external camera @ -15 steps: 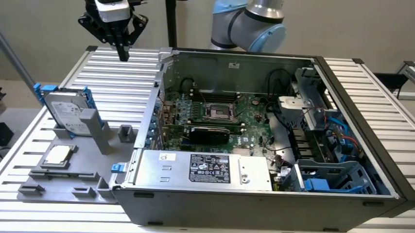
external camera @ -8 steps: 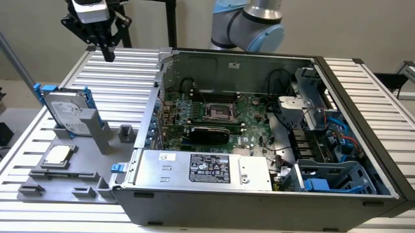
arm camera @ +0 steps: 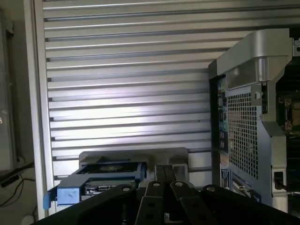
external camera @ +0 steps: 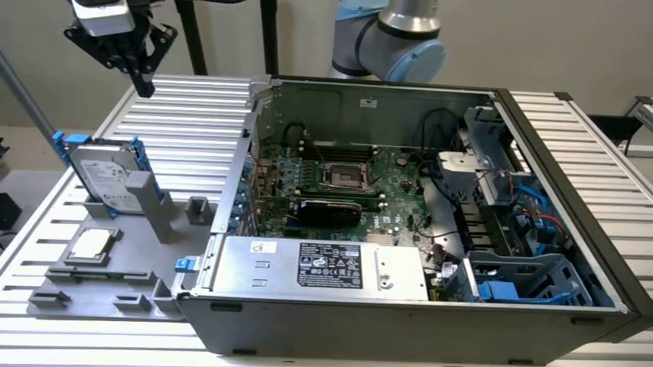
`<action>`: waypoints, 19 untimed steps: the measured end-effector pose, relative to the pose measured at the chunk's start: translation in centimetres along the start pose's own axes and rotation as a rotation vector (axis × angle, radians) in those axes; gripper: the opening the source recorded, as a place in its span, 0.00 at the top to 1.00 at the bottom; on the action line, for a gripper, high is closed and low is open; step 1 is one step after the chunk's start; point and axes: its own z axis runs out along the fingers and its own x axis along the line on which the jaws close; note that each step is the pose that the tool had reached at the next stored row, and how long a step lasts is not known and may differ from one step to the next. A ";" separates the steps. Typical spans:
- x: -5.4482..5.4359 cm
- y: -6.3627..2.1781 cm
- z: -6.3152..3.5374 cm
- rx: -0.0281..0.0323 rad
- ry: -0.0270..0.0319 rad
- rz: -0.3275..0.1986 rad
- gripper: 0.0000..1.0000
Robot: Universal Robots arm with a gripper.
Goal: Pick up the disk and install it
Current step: 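Reach for the disk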
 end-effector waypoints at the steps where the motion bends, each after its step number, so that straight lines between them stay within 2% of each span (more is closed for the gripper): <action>1: 0.4 -0.03 0.00 0.0000 0.0011 0.000 0.89; 4: 1.4 -0.10 0.00 0.0004 0.0067 -0.001 0.89; 6: 1.8 -0.13 0.01 0.0009 0.0140 -0.002 0.89; 9: 2.3 -0.13 0.03 0.0028 0.0286 -0.005 0.89; 10: 2.3 -0.12 0.02 0.0051 0.0363 -0.007 0.89; 11: 2.4 -0.11 0.03 0.0072 0.0411 -0.010 0.89; 13: 2.8 -0.12 0.09 0.0088 0.0433 -0.017 0.89; 19: 5.5 -0.32 0.31 0.0088 0.0432 -0.019 0.89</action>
